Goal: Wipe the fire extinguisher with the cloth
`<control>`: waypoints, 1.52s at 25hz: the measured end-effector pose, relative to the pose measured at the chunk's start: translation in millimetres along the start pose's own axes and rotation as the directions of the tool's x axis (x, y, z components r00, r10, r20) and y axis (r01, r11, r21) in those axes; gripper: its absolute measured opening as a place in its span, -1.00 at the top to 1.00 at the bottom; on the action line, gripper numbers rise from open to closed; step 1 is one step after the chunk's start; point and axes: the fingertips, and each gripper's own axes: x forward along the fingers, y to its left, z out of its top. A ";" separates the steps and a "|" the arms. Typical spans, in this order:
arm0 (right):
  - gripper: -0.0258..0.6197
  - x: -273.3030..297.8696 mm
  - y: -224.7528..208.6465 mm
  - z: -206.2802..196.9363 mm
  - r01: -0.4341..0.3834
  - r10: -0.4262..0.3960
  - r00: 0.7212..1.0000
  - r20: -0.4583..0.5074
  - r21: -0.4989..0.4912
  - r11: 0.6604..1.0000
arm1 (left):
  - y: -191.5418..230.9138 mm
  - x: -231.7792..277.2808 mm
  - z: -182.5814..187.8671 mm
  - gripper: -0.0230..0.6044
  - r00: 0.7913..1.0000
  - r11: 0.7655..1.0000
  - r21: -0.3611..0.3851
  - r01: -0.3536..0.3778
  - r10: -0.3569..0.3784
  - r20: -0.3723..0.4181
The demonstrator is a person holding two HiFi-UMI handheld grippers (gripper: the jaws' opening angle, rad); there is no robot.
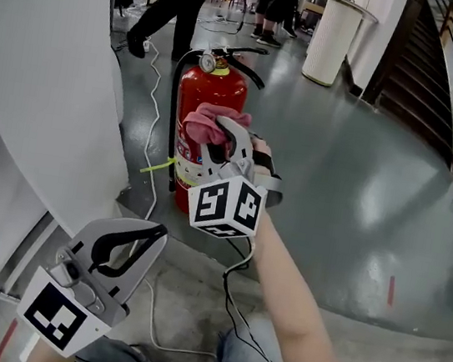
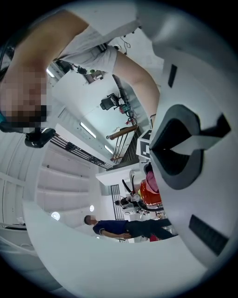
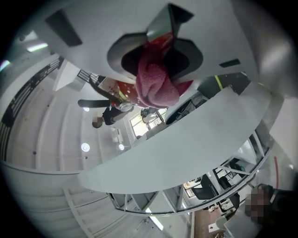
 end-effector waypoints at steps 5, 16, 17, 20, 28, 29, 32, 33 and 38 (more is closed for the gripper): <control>0.67 -2.7 54.6 -29.9 -0.074 0.073 0.996 -0.059 -0.008 0.997 | -0.3 -8.7 -13.2 0.90 1.000 1.000 -0.017 -0.011 0.011 -0.016; 0.67 -11.9 137.0 -86.8 -0.240 0.234 0.954 -0.189 -0.009 0.971 | -4.5 -9.9 -27.7 0.90 0.999 1.000 -0.017 0.009 -0.010 -0.041; 0.67 -9.7 119.3 -76.6 -0.207 0.205 0.965 -0.162 0.007 0.978 | -3.9 -8.7 -27.1 0.90 0.999 1.000 -0.016 0.010 -0.011 -0.041; 0.67 -4.3 56.8 -40.5 -0.099 0.101 0.992 -0.077 0.025 0.995 | -3.6 -5.3 -22.9 0.90 0.999 1.000 -0.017 0.008 -0.008 -0.031; 0.67 0.9 -31.9 5.4 0.035 -0.035 0.999 0.018 0.008 0.999 | -4.8 3.4 -15.8 0.90 1.000 1.000 -0.014 0.012 -0.012 -0.014; 0.67 0.2 -24.0 1.7 0.026 -0.026 1.000 0.015 0.006 1.000 | -5.5 4.0 -15.9 0.90 1.000 1.000 -0.013 0.012 -0.012 -0.014; 0.67 -4.3 6.8 -15.4 -0.013 0.013 1.000 -0.006 0.020 1.000 | -8.9 3.7 -17.3 0.90 1.000 1.000 -0.012 0.016 -0.016 -0.025; 0.67 -5.9 18.2 -22.2 -0.026 0.026 1.000 -0.017 0.019 0.999 | -9.9 3.0 -18.3 0.90 0.999 1.000 -0.011 0.016 -0.017 -0.031; 0.67 -11.7 89.0 -64.1 -0.141 0.139 0.985 -0.106 -0.009 0.990 | -9.6 0.2 -25.2 0.90 0.999 1.000 -0.023 0.008 -0.009 -0.039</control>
